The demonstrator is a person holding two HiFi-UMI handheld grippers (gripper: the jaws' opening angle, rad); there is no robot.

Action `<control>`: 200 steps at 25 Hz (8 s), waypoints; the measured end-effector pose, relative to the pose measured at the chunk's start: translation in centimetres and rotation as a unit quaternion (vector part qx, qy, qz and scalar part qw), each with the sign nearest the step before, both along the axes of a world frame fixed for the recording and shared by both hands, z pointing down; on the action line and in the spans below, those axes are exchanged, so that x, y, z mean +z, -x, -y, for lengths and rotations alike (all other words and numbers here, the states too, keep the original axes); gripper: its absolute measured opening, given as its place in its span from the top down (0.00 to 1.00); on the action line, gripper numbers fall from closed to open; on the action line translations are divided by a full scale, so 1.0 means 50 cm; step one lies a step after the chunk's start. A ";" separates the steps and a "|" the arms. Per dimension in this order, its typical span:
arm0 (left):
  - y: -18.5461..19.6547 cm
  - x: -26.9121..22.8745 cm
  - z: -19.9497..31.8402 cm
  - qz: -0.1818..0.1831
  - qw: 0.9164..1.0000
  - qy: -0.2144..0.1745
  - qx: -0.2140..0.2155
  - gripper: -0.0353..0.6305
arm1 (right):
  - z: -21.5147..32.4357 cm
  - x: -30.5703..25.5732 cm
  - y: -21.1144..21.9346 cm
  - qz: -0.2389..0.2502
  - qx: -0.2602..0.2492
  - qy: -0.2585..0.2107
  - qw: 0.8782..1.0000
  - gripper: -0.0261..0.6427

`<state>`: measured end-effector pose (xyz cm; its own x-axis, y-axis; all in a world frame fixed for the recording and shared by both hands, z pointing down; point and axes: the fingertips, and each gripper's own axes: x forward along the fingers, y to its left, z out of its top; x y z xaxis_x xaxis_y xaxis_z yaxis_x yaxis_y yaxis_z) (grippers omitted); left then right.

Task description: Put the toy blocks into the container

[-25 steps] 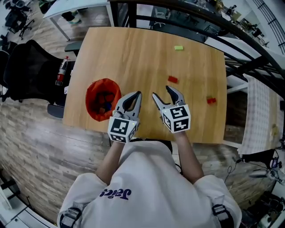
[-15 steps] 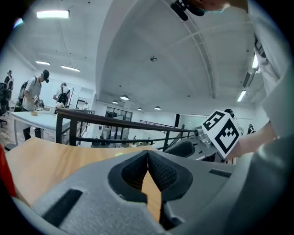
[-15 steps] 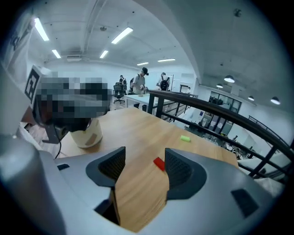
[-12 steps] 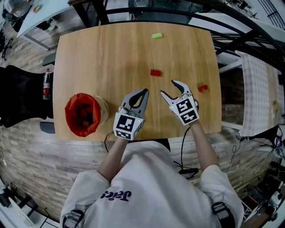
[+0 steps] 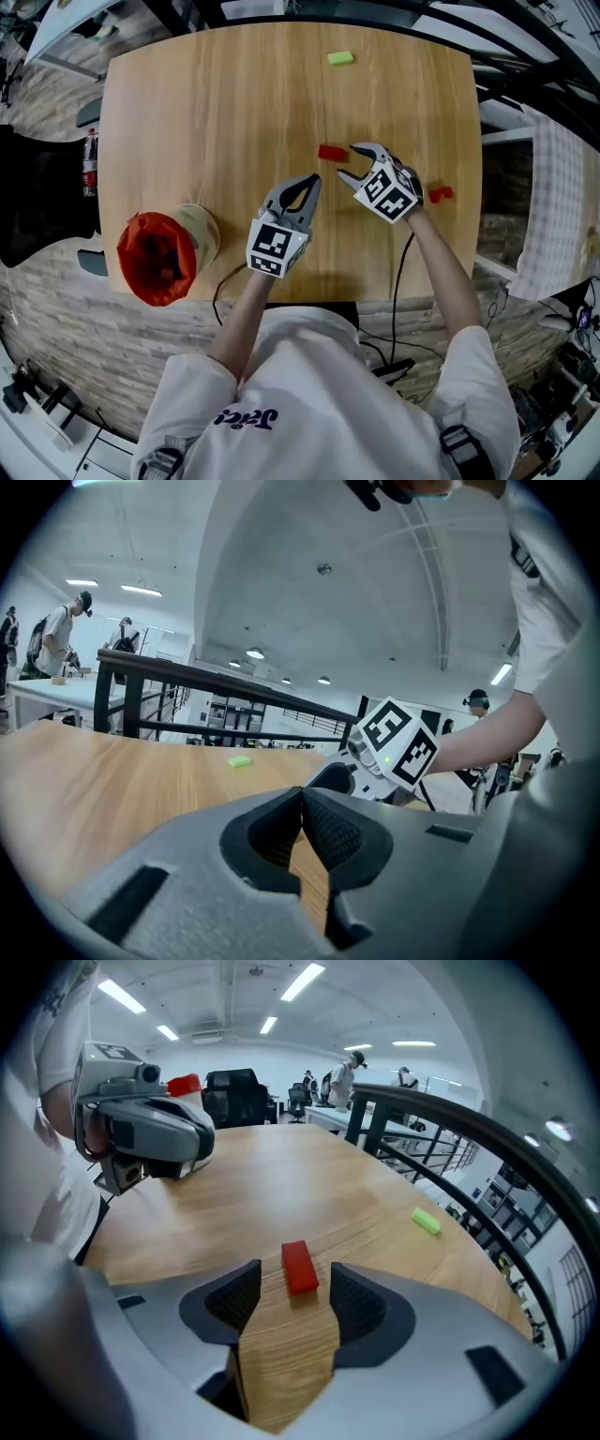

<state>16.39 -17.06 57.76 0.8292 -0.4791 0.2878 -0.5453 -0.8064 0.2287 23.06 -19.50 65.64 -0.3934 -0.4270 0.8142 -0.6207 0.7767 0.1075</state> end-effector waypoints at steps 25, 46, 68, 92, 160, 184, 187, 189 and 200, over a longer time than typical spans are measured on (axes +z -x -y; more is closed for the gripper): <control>0.066 -0.008 -0.005 -0.010 0.999 0.033 -0.033 0.93 | 0.017 -0.024 0.047 -0.018 -0.027 -0.012 0.999 0.76; 0.315 -0.351 -0.170 -0.063 0.993 -0.079 -0.063 0.93 | -0.205 -0.461 0.345 0.150 0.025 -0.151 0.977 0.76; 0.785 -0.318 -0.201 -0.045 0.946 -0.071 -0.312 0.93 | -0.196 -0.378 0.786 0.135 -0.149 -0.058 0.978 0.76; 0.870 -0.264 -0.226 -0.044 0.925 -0.045 -0.375 0.93 | -0.207 -0.230 0.884 0.009 -0.178 0.025 0.984 0.60; -0.018 0.027 0.327 -0.003 0.995 0.032 -0.097 0.93 | 0.524 0.078 -0.178 0.070 0.375 -0.063 0.922 0.54; 0.052 -0.144 0.217 -0.034 0.995 -0.003 -0.097 0.93 | 0.291 -0.118 -0.083 0.148 0.390 -0.102 0.903 0.57; 0.070 -0.177 0.177 -0.045 0.994 -0.002 -0.100 0.93 | 0.216 -0.173 -0.055 0.174 0.393 -0.111 0.896 0.57; 0.078 -0.204 0.152 -0.054 0.994 -0.005 -0.100 0.93 | 0.172 -0.213 -0.043 0.186 0.400 -0.119 0.890 0.57; 0.158 -0.349 0.033 -0.067 0.993 -0.066 -0.074 0.93 | 0.005 -0.427 0.070 0.210 0.380 -0.190 0.881 0.57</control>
<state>8.50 -18.70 40.32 0.7731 -0.6255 0.1051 -0.6324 -0.7471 0.2049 19.56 -19.77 44.29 -0.1101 -0.9069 0.4066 -0.9925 0.0785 -0.0937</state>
